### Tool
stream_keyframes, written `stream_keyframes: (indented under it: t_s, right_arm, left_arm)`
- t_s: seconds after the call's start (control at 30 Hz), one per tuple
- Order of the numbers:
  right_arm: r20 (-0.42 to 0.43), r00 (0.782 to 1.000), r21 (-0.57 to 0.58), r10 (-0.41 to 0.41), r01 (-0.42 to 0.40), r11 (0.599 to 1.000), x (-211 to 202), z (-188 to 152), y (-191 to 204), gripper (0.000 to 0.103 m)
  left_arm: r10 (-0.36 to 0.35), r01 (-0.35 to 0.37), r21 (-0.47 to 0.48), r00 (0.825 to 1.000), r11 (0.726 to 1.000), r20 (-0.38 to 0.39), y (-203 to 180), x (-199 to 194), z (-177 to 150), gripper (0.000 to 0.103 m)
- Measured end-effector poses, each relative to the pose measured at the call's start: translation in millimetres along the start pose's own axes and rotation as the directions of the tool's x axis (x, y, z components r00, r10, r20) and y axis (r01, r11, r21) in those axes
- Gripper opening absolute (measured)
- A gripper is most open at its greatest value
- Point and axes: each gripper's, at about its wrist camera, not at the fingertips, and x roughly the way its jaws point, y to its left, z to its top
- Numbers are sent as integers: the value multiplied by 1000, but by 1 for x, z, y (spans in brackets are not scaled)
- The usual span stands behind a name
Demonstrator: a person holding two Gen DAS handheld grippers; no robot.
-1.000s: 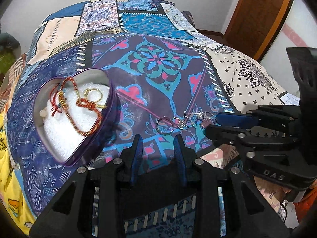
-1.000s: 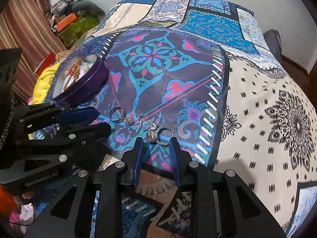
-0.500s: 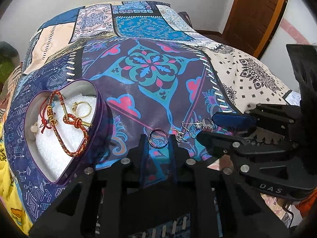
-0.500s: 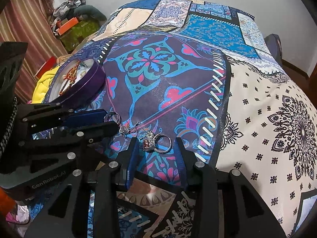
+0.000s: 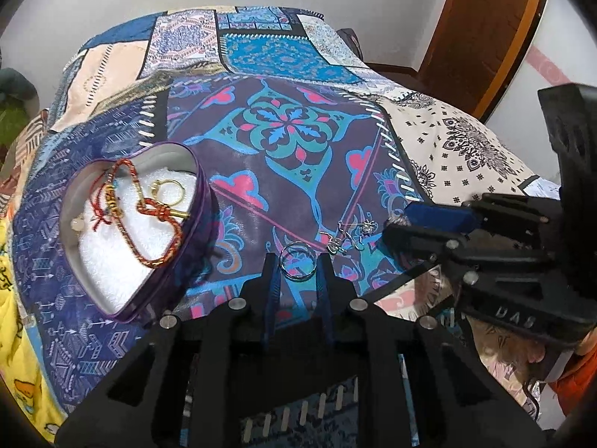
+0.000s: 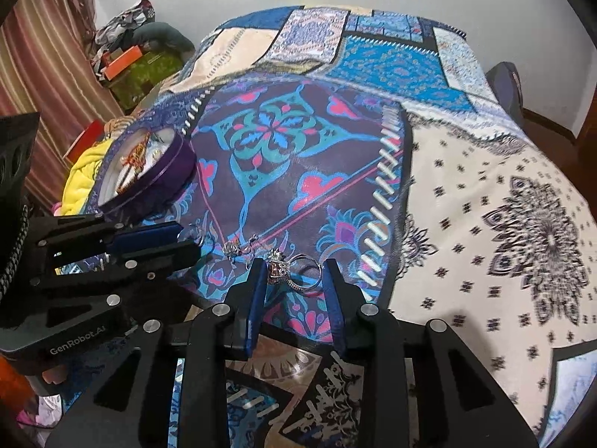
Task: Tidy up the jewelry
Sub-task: 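Carry the silver ring with the right tool toward the heart tin, then lower the silver ring into the heart tin and open the right tool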
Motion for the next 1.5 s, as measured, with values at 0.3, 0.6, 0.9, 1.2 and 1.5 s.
stream_keyframes:
  t_s: [0.3, 0.6, 0.9, 1.2, 1.5]
  right_arm:
    - [97, 995, 9, 8, -8, 1000, -32, 14, 7, 28]
    - [196, 980, -21, 27, -23, 1000, -62, 31, 29, 28]
    - [235, 969, -57, 76, -64, 996, -67, 46, 59, 28]
    - [220, 968, -108, 125, -104, 989, -50, 57, 90, 28]
    - [181, 971, -108, 157, -139, 984, -24, 61, 106, 28]
  left_arm:
    - [17, -16, -13, 996, 1000, 85, 3, -38, 5, 19]
    - [60, -52, -46, 979, 998, 196, 22, -90, 12, 19]
    - [105, -82, -95, 956, 992, 273, 50, -126, 11, 19]
    - [136, -98, -146, 951, 984, 278, 84, -137, 2, 19]
    - [95, -61, -149, 968, 987, 234, 97, -118, -10, 19]
